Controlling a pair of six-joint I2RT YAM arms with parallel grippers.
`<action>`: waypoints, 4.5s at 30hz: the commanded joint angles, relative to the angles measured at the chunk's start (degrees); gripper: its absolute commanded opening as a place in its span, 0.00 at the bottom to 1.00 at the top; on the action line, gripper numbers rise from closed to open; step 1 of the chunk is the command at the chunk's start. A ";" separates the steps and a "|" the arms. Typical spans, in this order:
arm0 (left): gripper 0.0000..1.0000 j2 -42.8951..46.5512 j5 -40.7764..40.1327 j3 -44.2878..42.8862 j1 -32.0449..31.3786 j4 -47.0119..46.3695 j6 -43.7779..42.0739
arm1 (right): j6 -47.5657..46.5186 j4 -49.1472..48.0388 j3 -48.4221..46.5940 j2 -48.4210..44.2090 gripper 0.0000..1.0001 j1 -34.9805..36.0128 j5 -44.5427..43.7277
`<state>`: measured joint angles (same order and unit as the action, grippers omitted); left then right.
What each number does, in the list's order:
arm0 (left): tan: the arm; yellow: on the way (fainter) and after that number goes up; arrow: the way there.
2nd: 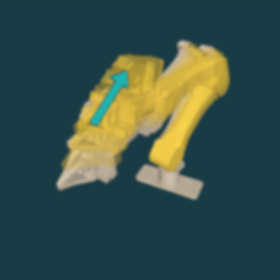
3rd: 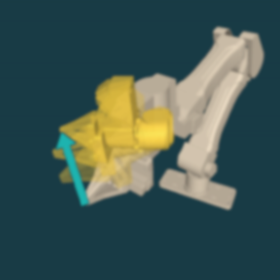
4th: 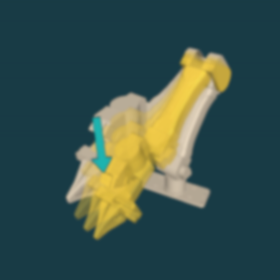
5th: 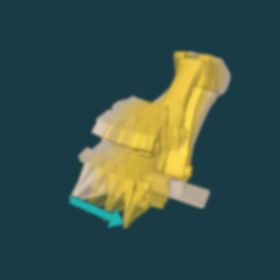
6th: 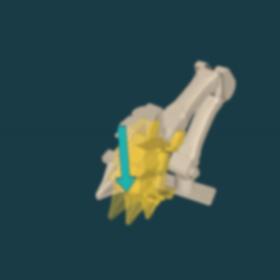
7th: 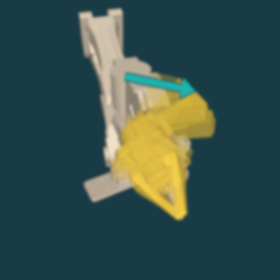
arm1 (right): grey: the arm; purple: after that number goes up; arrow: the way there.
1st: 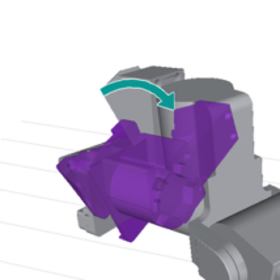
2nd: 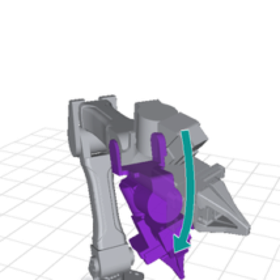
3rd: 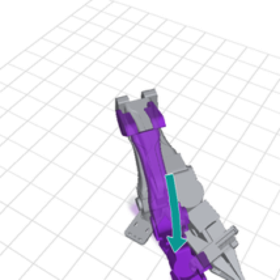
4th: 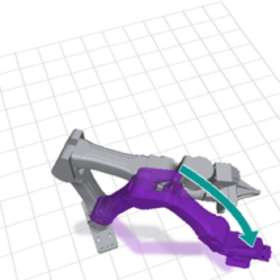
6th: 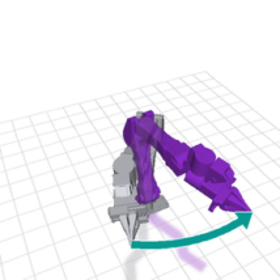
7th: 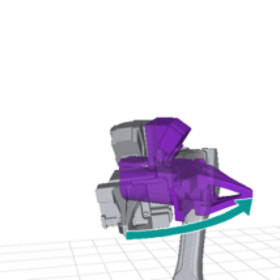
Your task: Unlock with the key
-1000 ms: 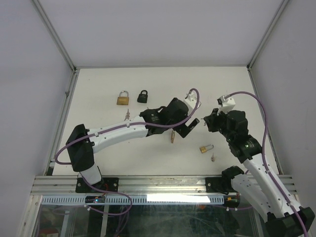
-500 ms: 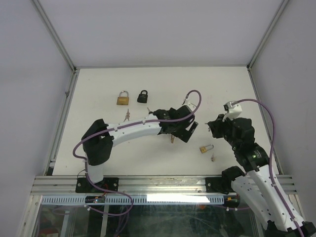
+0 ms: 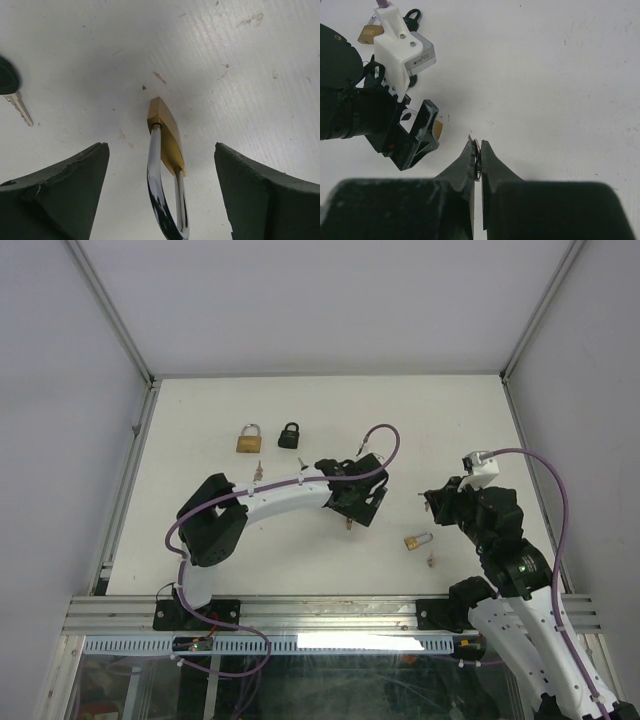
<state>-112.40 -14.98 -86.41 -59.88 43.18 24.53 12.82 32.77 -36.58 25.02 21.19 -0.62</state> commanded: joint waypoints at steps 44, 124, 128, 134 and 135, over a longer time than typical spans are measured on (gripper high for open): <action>0.00 18.12 53.48 -4.89 24.54 -43.98 0.16 | -6.32 -20.71 -23.12 9.57 0.00 -0.25 21.31; 0.00 29.78 63.40 -11.95 22.13 -79.83 22.02 | 20.43 -69.16 -26.20 24.67 0.00 9.84 20.53; 0.00 29.87 63.49 -11.57 22.09 -79.76 21.88 | 20.31 -69.23 -26.47 25.00 0.00 9.84 20.31; 0.00 29.55 63.74 -10.87 22.02 -76.93 17.03 | 20.14 -66.65 -28.77 27.31 0.00 9.86 21.74; 0.00 29.64 63.88 -10.50 22.00 -76.45 16.19 | 20.14 -66.06 -29.23 27.58 0.00 9.84 21.74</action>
<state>-85.78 51.00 -96.75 -37.15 -32.14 44.82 33.30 -34.13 -62.35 51.24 30.85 20.49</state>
